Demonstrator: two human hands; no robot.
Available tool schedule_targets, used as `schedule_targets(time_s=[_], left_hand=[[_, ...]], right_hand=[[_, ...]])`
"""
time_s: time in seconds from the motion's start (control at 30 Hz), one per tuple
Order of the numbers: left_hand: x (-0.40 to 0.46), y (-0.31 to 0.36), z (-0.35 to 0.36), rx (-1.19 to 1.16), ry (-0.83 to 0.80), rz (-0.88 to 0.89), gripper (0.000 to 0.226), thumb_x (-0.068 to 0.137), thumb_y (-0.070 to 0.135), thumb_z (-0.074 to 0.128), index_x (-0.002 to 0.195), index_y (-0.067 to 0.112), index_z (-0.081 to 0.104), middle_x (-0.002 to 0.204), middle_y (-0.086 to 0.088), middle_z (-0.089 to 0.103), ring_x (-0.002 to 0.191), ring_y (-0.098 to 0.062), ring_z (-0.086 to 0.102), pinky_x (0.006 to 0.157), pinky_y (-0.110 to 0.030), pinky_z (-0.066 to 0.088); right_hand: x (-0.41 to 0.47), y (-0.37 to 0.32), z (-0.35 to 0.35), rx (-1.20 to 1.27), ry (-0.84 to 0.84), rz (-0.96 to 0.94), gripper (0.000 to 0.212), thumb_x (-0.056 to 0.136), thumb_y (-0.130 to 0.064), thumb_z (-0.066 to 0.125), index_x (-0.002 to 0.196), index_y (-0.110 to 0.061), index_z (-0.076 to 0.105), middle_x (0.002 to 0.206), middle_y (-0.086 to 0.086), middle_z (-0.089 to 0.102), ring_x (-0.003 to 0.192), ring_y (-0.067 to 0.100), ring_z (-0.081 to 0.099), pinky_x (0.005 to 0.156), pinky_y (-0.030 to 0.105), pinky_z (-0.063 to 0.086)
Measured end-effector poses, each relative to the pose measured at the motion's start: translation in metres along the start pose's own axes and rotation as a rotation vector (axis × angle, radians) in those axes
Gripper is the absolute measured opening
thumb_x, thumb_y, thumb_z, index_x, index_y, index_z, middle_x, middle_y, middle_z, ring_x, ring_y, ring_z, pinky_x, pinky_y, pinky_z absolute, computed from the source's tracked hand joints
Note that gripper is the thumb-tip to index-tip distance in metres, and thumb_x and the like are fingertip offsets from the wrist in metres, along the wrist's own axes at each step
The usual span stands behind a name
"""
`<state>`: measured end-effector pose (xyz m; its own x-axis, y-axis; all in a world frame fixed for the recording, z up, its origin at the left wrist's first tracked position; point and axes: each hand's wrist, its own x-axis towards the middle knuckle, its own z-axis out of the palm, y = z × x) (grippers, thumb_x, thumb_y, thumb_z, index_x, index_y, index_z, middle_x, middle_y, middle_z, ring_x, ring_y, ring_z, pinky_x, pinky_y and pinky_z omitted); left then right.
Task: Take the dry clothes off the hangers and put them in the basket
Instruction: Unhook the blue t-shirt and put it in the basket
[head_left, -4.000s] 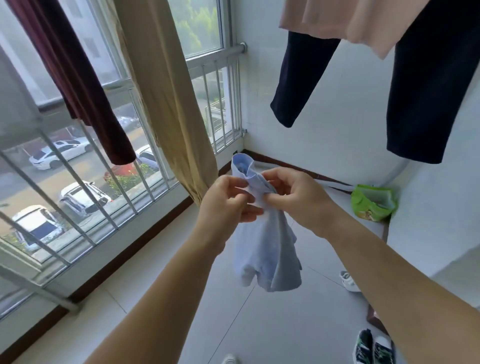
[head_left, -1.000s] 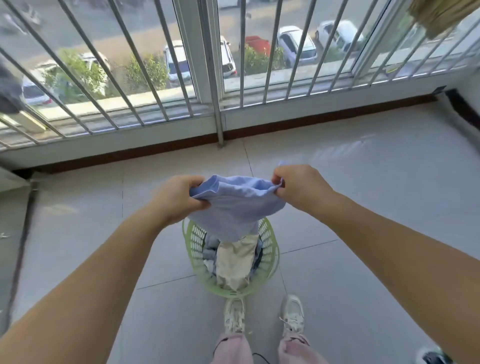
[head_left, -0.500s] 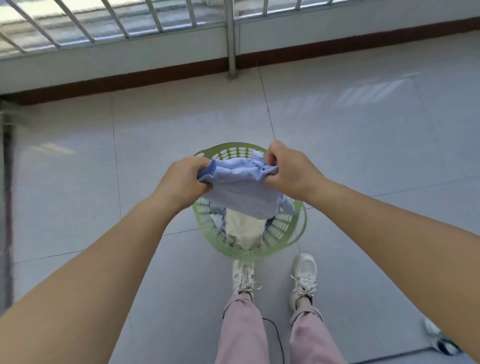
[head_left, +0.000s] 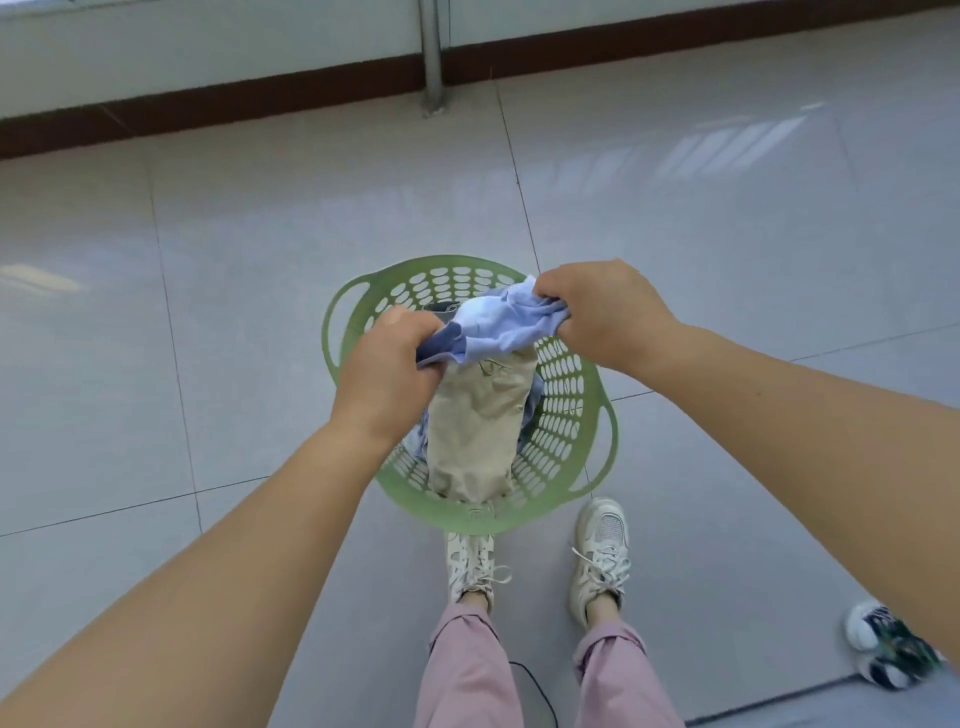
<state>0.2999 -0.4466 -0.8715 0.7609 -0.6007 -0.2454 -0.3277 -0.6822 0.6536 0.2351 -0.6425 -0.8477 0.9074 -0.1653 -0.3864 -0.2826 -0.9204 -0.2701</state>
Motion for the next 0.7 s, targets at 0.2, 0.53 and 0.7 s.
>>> schedule_targets(time_s=[0.2,0.53,0.7], left_hand=[[-0.014,-0.042,0.085,0.031,-0.184,-0.11,0.011,0.076,0.0,0.061,0.085,0.005,0.065,0.09,-0.011,0.063,0.088,-0.031,0.056,0.077,-0.039,0.045],[-0.028,-0.1,0.165,0.204,-0.679,-0.231,0.031,0.083,0.008,0.054,0.061,0.027,0.043,0.073,-0.003,0.052,0.077,-0.027,0.049,0.063,-0.029,0.031],[0.019,-0.105,0.164,0.32,-0.813,-0.229,0.027,0.085,0.009,0.055,0.062,0.016,0.043,0.064,-0.002,0.045,0.072,-0.024,0.046,0.06,-0.028,0.032]], right_hand=[[-0.024,0.02,0.089,-0.24,-0.248,-0.016,0.024,0.08,-0.003,0.044,0.079,-0.026,0.038,0.078,-0.007,0.045,0.079,0.021,0.048,0.091,0.03,0.028],[-0.04,0.022,0.193,-0.187,-0.717,-0.08,0.029,0.087,-0.003,0.046,0.1,-0.029,0.042,0.074,-0.005,0.033,0.086,0.016,0.041,0.092,0.033,0.031],[-0.011,0.039,0.204,-0.012,-0.74,0.027,0.019,0.09,-0.007,0.041,0.101,-0.022,0.046,0.079,-0.004,0.04,0.084,0.021,0.042,0.083,0.033,0.032]])
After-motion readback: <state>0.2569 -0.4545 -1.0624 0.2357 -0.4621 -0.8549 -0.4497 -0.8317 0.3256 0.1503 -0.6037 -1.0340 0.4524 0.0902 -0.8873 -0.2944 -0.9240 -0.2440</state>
